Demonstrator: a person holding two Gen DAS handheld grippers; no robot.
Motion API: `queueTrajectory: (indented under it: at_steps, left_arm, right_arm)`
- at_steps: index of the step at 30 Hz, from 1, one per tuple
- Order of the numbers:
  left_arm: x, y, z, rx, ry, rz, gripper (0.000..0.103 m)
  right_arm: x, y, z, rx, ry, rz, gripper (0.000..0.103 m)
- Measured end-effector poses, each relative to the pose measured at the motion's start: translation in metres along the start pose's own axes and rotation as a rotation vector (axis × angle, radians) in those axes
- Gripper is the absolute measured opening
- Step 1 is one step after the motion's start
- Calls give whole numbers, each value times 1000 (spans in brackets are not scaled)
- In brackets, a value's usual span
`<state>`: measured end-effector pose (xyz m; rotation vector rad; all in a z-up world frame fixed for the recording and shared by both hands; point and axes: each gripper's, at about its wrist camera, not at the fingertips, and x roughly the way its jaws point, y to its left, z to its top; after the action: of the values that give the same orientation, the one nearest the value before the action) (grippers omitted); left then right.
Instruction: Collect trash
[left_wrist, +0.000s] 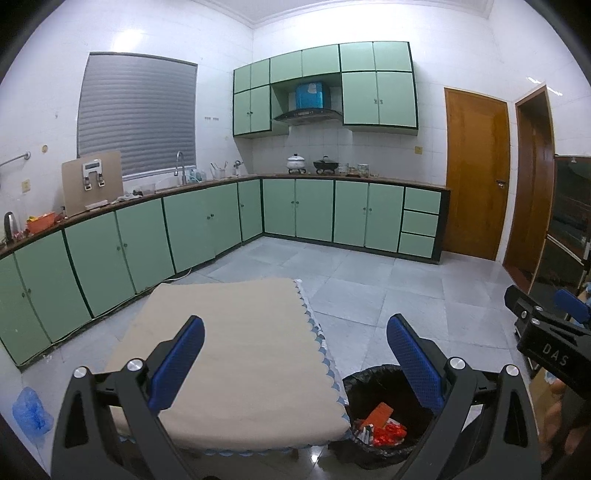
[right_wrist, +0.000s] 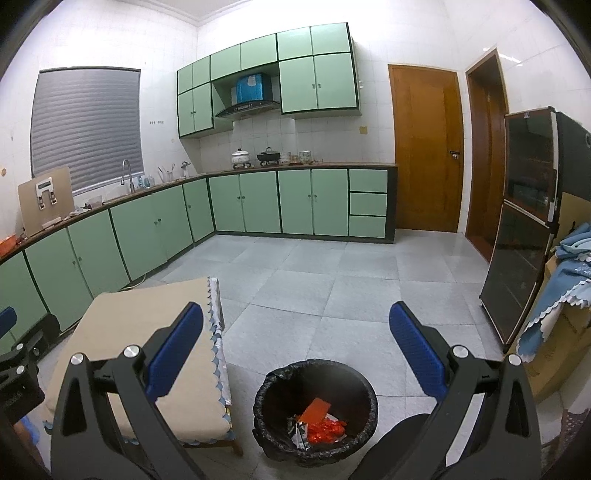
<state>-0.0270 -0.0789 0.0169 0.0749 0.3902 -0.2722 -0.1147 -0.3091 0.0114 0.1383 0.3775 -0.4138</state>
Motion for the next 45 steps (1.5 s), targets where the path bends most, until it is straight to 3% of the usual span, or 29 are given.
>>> queueTrajectory:
  at_steps: [45]
  left_arm:
    - [-1,10,-1,-20,4,0,97]
  right_arm:
    - [-2,0,-2,-1,3,1,98]
